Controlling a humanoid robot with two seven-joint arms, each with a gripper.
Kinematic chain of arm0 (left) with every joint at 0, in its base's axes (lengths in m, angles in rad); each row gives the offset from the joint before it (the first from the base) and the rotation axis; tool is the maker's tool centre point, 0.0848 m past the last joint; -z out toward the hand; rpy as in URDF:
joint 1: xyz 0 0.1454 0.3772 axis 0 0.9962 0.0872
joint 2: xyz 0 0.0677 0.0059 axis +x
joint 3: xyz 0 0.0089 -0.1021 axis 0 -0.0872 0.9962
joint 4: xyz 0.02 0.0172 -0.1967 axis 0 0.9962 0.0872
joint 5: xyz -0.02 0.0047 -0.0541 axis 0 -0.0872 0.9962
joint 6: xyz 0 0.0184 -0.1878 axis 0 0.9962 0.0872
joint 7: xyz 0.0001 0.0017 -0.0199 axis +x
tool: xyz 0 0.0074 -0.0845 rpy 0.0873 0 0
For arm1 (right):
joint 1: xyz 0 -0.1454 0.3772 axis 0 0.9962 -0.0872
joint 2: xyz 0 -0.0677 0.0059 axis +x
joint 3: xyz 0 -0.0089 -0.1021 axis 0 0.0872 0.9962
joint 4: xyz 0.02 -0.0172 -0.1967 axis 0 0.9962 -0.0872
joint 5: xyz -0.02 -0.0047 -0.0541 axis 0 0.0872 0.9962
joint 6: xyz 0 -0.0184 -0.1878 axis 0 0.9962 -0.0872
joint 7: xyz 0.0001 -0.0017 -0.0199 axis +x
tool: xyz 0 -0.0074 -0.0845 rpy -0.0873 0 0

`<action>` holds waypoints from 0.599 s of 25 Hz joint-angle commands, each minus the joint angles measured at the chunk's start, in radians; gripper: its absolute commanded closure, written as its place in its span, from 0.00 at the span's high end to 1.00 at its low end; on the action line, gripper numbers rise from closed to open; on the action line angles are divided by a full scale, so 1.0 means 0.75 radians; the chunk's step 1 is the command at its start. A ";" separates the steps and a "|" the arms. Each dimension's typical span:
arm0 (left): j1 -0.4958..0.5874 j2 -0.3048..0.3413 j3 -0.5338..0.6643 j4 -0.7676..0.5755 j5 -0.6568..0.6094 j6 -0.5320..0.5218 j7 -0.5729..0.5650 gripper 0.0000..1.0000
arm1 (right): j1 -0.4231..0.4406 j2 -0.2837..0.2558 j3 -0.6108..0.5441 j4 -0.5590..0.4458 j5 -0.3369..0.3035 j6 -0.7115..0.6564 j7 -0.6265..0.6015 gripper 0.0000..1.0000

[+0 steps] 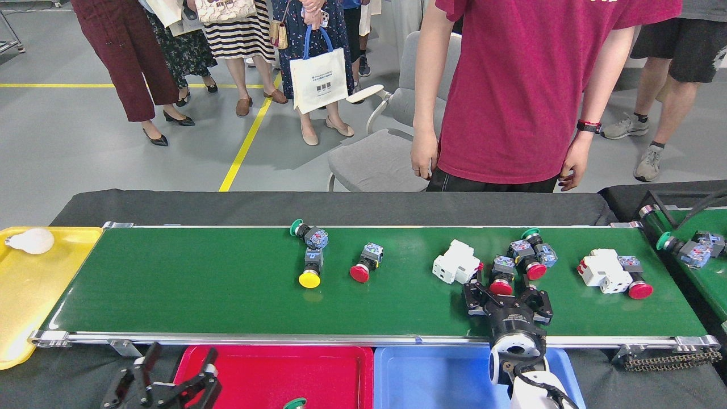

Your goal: Pick switch part from conveyor to tray

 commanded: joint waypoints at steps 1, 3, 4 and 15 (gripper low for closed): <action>-0.002 0.016 -0.001 -0.002 0.000 0.033 0.011 1.00 | -0.013 -0.021 0.001 -0.049 -0.006 -0.045 0.000 0.24; -0.004 0.018 -0.009 -0.004 -0.002 0.033 0.005 1.00 | -0.013 -0.021 0.001 -0.061 -0.027 -0.066 0.000 0.13; -0.014 0.014 -0.013 -0.004 -0.002 0.033 -0.001 1.00 | -0.015 -0.021 0.003 -0.069 -0.037 -0.070 0.002 0.12; -0.529 0.080 -0.398 0.372 -0.004 0.035 -0.117 1.00 | 0.044 -0.017 0.017 -0.294 -0.094 -0.199 0.076 0.06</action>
